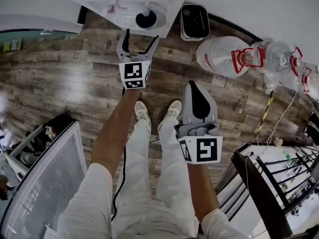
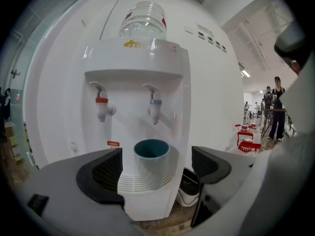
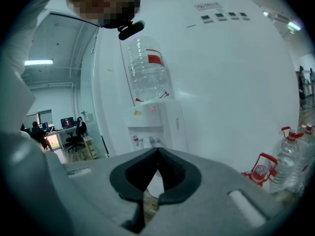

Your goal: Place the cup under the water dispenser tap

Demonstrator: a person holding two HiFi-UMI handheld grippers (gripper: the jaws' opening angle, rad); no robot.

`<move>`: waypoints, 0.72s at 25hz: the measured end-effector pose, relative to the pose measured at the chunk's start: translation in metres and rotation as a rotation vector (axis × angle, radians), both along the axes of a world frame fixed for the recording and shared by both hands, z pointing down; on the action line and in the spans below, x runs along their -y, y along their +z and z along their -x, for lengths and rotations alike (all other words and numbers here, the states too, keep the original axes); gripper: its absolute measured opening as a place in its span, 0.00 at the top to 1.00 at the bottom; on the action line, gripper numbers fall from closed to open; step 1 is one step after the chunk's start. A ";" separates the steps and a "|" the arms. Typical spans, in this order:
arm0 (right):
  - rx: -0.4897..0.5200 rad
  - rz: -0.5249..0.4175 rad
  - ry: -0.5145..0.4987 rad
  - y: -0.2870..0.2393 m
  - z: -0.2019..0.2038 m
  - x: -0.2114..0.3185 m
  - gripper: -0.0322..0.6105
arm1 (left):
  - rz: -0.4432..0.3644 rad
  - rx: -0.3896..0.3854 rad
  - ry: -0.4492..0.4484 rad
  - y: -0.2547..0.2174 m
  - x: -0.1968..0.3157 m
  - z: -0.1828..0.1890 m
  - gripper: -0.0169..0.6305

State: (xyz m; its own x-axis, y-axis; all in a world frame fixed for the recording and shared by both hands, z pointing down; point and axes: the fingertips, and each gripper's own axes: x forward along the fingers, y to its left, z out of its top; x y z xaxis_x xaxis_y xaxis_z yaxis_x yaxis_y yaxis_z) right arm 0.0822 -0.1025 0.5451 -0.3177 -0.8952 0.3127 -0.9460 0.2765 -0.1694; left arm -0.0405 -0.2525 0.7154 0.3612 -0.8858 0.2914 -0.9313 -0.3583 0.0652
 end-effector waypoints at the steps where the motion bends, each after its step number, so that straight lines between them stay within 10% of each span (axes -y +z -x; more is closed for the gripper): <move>1: 0.000 -0.005 0.001 -0.006 0.000 -0.002 0.96 | -0.005 -0.008 -0.001 -0.009 -0.003 0.000 0.31; 18: -0.012 -0.064 0.000 -0.109 -0.005 -0.028 0.95 | -0.093 -0.104 -0.066 -0.205 -0.059 0.007 0.46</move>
State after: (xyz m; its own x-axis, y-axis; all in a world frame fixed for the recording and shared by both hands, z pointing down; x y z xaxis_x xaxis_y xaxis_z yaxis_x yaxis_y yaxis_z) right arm 0.0867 -0.0742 0.4362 -0.3148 -0.9133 0.2584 -0.9476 0.2869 -0.1404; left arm -0.0479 -0.1930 0.5103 0.3250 -0.9301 0.1708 -0.9431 -0.3054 0.1314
